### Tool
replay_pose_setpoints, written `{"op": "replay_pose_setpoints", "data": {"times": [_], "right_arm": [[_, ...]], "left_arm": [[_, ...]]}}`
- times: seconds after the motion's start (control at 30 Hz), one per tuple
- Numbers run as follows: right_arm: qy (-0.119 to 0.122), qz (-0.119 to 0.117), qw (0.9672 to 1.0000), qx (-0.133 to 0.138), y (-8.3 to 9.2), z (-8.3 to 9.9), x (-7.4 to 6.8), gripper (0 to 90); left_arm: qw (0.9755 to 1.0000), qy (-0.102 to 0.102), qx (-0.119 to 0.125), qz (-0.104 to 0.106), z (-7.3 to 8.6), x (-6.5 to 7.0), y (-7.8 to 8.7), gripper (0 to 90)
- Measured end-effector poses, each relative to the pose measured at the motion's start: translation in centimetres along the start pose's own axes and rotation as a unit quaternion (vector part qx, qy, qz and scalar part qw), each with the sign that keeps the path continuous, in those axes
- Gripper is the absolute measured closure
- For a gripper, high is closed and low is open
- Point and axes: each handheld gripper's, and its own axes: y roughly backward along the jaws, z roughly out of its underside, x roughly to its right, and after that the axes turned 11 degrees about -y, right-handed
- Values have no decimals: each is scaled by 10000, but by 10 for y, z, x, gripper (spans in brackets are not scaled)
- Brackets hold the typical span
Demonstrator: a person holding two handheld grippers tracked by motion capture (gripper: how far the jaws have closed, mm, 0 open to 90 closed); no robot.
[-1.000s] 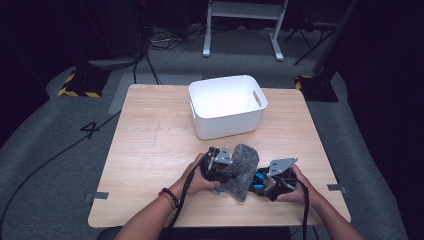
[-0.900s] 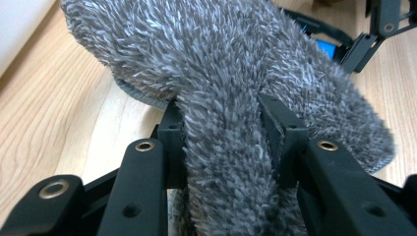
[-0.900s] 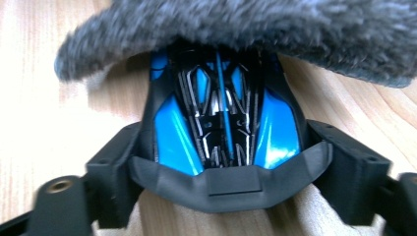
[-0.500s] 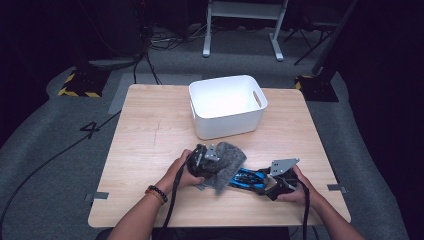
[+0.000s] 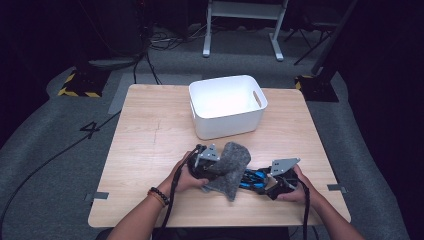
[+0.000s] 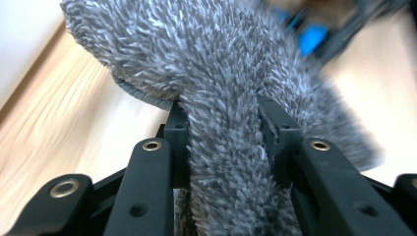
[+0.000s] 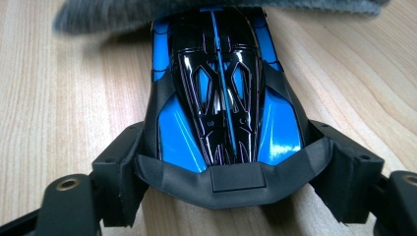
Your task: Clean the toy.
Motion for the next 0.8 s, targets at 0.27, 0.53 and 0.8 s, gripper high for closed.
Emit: {"op": "replay_pose_setpoints", "data": {"times": [0.27, 0.53, 0.8], "right_arm": [[-62, 47, 9999, 95, -2, 1, -1, 237], [-69, 66, 9999, 78, -1, 1, -2, 237], [-90, 98, 9999, 73, 0, 2, -2, 238]], "left_arm": [[9992, -344, -20, 219, -26, 20, -34, 639], [9967, -583, -556, -66, -26, 20, -44, 655], [9931, -616, -858, -504, -20, 12, -30, 651]]}}
